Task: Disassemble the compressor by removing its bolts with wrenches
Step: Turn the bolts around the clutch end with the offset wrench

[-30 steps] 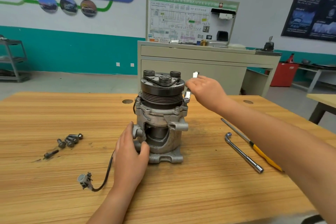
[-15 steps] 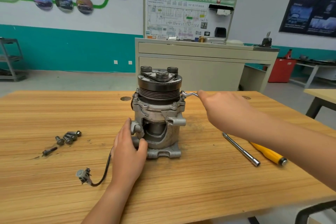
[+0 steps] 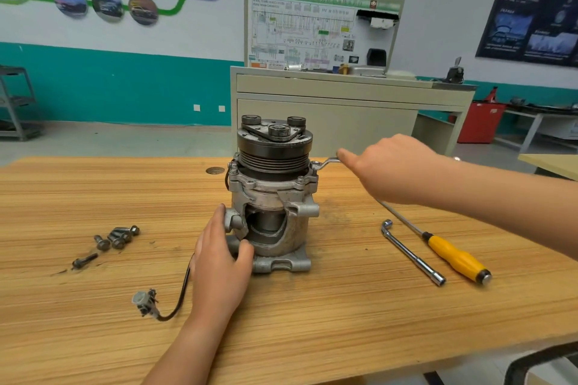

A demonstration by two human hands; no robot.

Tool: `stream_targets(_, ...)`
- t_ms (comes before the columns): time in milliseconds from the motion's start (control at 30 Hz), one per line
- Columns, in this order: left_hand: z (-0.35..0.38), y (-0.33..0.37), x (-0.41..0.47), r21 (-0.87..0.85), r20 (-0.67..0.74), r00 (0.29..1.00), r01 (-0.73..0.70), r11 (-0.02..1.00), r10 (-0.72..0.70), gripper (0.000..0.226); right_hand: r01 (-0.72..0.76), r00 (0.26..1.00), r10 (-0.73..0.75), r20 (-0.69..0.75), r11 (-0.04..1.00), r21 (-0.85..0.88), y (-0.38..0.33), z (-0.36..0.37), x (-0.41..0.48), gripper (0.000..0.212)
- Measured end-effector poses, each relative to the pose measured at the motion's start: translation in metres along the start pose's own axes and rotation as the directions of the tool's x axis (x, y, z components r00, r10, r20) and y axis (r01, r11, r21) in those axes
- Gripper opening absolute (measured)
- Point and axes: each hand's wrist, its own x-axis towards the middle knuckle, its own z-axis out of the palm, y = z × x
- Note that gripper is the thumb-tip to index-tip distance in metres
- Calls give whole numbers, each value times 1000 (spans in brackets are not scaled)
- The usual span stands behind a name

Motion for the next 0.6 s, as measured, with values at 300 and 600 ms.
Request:
stream_targets(300,0,2,2,-28,-77,997,-14,1000,12,59,-13,912,221,-347,859,512,-17,56,59,29)
stream_targets(600,-48,138,56,179,48,530,-838,515,846,27,-112,731,678,72,16,994,-69,83,6,11)
